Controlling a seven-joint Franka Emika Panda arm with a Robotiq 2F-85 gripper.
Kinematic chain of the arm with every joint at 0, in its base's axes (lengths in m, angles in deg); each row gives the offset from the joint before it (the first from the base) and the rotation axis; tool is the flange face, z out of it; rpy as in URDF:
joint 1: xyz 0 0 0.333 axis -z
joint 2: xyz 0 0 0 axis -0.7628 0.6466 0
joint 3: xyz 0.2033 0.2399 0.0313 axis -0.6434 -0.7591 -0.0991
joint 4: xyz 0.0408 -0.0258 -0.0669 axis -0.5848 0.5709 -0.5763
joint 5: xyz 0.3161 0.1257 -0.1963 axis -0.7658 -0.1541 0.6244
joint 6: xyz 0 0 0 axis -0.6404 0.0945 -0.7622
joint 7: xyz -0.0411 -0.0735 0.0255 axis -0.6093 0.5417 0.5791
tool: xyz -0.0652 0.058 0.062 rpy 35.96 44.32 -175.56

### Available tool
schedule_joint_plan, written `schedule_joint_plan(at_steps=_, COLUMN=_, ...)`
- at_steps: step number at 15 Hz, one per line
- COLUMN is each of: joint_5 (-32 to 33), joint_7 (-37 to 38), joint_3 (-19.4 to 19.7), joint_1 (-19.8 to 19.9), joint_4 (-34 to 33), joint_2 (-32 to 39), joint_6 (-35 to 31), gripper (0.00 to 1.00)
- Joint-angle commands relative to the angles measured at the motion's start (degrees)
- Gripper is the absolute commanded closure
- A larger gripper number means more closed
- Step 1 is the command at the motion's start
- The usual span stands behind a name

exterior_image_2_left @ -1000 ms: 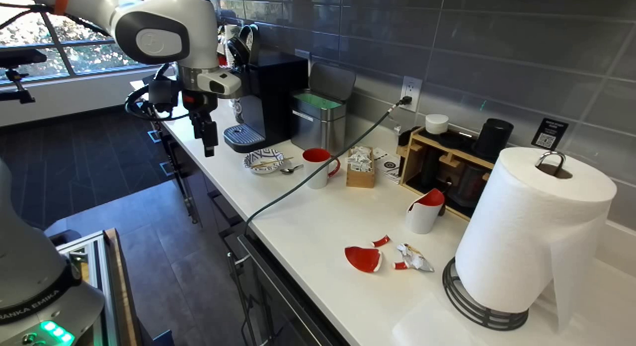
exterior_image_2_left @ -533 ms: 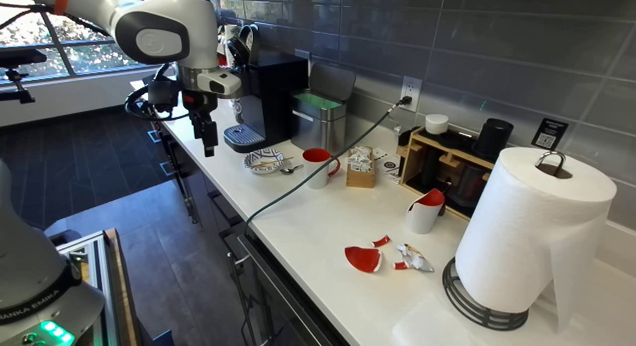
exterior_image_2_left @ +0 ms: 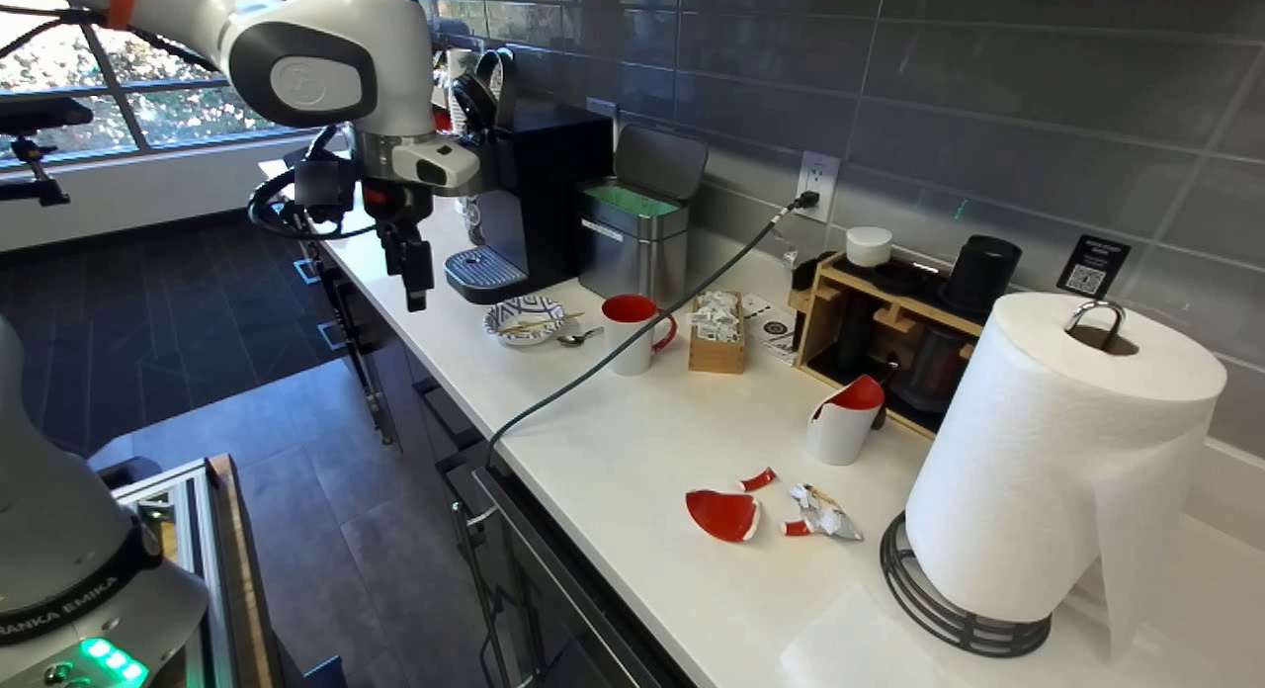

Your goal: Remove the white container from inside the coffee maker and put on top of the coffee maker

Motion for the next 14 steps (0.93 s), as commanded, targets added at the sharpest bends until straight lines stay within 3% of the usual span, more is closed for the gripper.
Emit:
schedule_joint_plan(at_steps=1, joint_5=-3.91, joint_7=8.06, joint_3=-3.66, joint_1=-1.29, joint_4=-0.21, joint_2=-3.44, joint_6=-0.52, gripper=0.00)
schedule_joint_plan(at_steps=4, joint_5=-7.84, joint_7=19.58, joint_3=-9.30, joint_1=-2.90, joint_4=-2.09, joint_2=-7.13, joint_6=-3.67, gripper=0.00)
schedule_joint_plan(at_steps=7, joint_5=-7.03, joint_7=27.74, joint_3=-16.24, joint_1=-4.16, joint_4=-4.97, joint_2=-8.59, joint_6=-10.93, gripper=0.00)
schedule_joint_plan(at_steps=10, joint_5=0.89, joint_7=30.03, joint_3=-24.84, joint_1=-4.03, joint_4=-11.75, joint_2=-4.64, joint_6=-14.77, gripper=0.00)
schedule_joint_plan(at_steps=14, joint_5=16.19, joint_7=33.96, joint_3=-35.20, joint_1=-0.44, joint_4=-20.50, joint_2=3.45, joint_6=-17.58, gripper=0.00)
